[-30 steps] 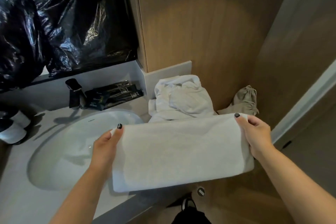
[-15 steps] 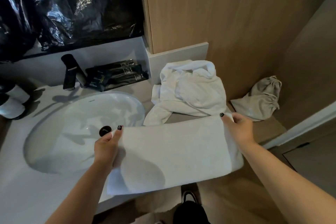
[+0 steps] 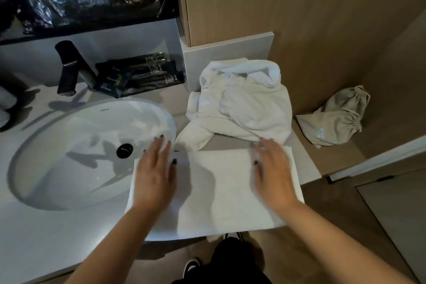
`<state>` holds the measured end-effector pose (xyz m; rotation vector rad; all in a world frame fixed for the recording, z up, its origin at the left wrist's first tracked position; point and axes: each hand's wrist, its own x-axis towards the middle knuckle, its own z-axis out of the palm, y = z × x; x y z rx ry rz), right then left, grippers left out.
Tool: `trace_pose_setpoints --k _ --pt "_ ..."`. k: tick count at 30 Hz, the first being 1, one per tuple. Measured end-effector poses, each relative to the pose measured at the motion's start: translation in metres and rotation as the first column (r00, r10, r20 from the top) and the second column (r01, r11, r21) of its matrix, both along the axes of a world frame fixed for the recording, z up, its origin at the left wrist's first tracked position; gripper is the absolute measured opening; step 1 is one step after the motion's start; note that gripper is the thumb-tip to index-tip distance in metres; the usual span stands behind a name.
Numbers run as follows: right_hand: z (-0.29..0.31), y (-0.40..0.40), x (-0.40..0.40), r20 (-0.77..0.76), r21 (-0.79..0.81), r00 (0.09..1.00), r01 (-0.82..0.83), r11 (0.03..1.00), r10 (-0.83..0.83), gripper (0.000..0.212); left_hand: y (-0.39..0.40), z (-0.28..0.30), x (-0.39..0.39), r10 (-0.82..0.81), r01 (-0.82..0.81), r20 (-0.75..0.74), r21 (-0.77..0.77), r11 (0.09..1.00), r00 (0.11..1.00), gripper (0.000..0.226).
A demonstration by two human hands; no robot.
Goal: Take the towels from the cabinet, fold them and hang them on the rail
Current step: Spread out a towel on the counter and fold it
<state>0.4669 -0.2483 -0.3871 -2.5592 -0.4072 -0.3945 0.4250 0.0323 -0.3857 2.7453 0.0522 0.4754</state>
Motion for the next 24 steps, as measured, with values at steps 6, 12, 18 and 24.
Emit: trace_pose_setpoints --k 6,12,18,24 --pt "-0.020 0.055 -0.023 -0.219 -0.348 0.941 -0.321 0.881 0.257 0.056 -0.037 -0.029 -0.009 -0.191 0.210 -0.286 0.039 0.977 0.939 0.059" --pt "-0.021 0.040 -0.003 -0.360 -0.396 0.916 -0.321 0.860 0.176 0.073 -0.032 -0.022 -0.001 -0.129 0.207 -0.411 0.151 0.966 0.902 0.066" --pt "-0.007 -0.020 0.017 -0.422 -0.480 0.906 -0.203 0.854 -0.022 0.084 -0.013 -0.019 -0.006 -0.048 0.128 -0.429 0.160 0.979 0.902 0.078" --pt "0.006 -0.017 0.018 -0.493 -0.501 0.863 -0.176 0.847 -0.112 0.075 0.001 -0.011 -0.010 0.033 0.036 -0.452 0.142 0.989 0.892 0.083"
